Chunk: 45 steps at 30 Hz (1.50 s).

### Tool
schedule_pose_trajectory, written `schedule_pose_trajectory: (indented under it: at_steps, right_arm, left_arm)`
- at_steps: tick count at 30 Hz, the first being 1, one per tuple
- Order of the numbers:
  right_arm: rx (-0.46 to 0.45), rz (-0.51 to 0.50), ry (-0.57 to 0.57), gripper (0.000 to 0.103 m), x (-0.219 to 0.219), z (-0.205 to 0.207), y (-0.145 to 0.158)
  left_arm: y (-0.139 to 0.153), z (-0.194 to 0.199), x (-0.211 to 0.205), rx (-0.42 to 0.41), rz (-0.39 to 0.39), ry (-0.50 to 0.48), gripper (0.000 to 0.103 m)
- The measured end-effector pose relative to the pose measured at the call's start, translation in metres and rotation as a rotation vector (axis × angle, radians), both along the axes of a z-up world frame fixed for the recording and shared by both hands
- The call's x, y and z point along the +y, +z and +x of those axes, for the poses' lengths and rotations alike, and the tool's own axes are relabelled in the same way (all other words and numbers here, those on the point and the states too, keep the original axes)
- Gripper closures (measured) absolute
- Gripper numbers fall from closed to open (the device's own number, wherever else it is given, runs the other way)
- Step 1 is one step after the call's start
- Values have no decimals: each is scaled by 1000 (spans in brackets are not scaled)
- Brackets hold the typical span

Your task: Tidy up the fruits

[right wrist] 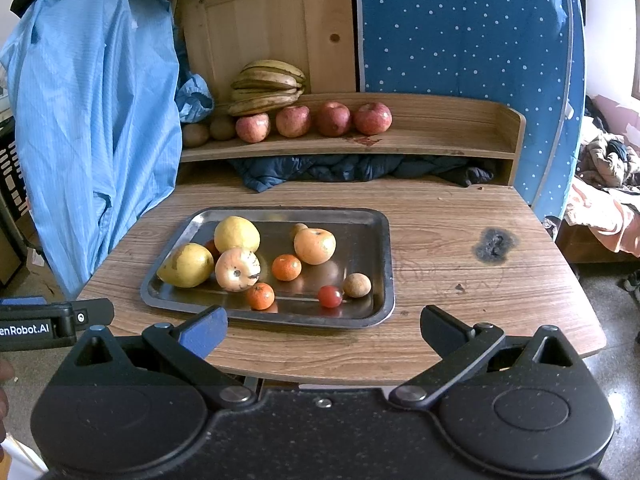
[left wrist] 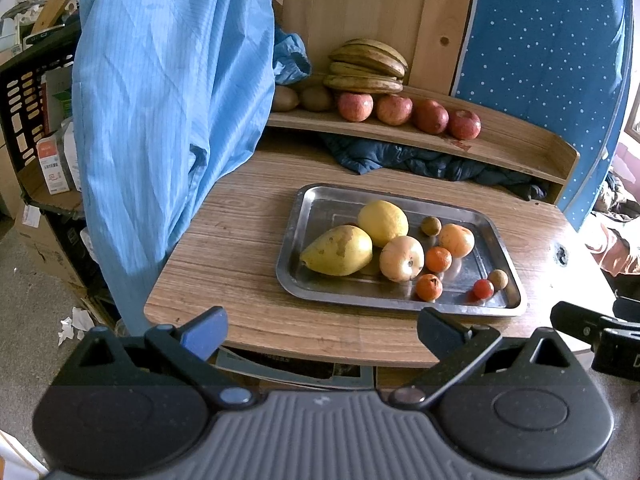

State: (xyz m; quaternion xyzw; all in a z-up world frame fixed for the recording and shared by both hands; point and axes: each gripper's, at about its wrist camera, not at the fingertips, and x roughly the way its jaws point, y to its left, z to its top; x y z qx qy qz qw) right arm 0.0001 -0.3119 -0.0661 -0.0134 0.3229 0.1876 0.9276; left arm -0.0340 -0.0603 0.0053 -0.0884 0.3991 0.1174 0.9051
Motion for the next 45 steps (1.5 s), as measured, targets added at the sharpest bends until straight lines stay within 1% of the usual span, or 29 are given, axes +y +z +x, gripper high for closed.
schedule_pose_trajectory:
  at_steps: [45]
  right_arm:
    - [6, 1, -5, 1, 1, 1, -1]
  left_arm:
    - [-2, 1, 0, 3, -4, -5, 0]
